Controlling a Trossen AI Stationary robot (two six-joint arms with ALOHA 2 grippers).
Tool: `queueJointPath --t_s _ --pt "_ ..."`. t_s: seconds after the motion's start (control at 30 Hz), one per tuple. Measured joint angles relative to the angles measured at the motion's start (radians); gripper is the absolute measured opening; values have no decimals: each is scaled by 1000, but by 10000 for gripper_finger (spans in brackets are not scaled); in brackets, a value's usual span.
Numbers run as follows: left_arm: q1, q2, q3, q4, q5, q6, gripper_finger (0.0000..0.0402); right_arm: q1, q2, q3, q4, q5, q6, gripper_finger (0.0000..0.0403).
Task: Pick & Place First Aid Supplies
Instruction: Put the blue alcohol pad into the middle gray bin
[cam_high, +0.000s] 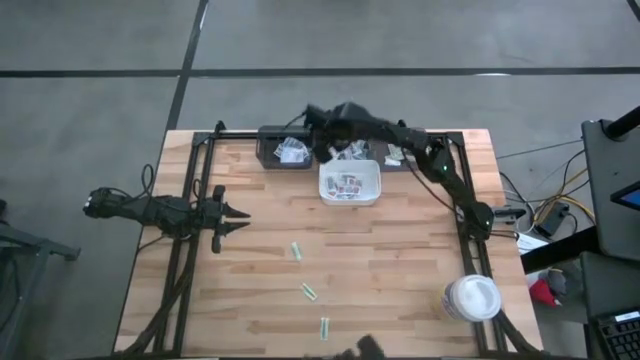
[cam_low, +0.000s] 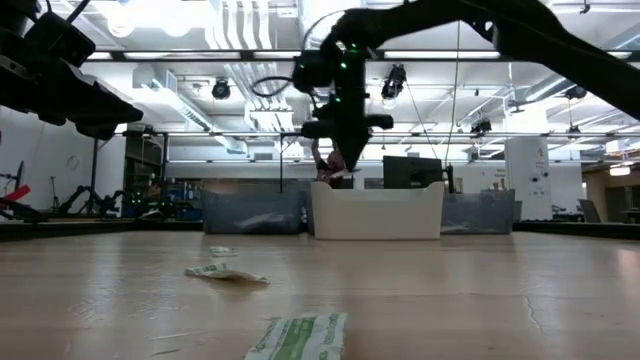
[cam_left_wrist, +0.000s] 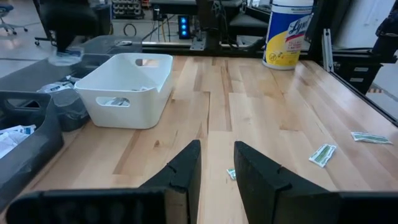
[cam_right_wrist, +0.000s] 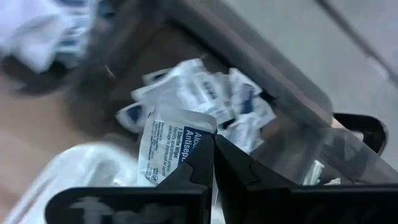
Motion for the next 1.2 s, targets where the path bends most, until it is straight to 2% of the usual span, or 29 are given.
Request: queueJointPath --t_s 0.2,0.37,0.5,0.67,0.97,1.2 --pt "0 0 0 0 0 0 94 -125 0 0 0 -98 -5 8" --pt "0 0 0 5 0 0 94 -181 0 -11 3 -211 -59 8" --pt "0 0 0 6 0 0 94 -181 0 -52 14 -190 -79 8" --pt "0 0 -1 8 -12 0 94 -169 0 -131 40 -160 -197 8" --pt "0 0 -1 16 -55 1 94 -169 0 -179 83 -160 -325 11" --pt "0 0 -1 16 -56 1 94 -168 0 -191 116 -161 -369 56"
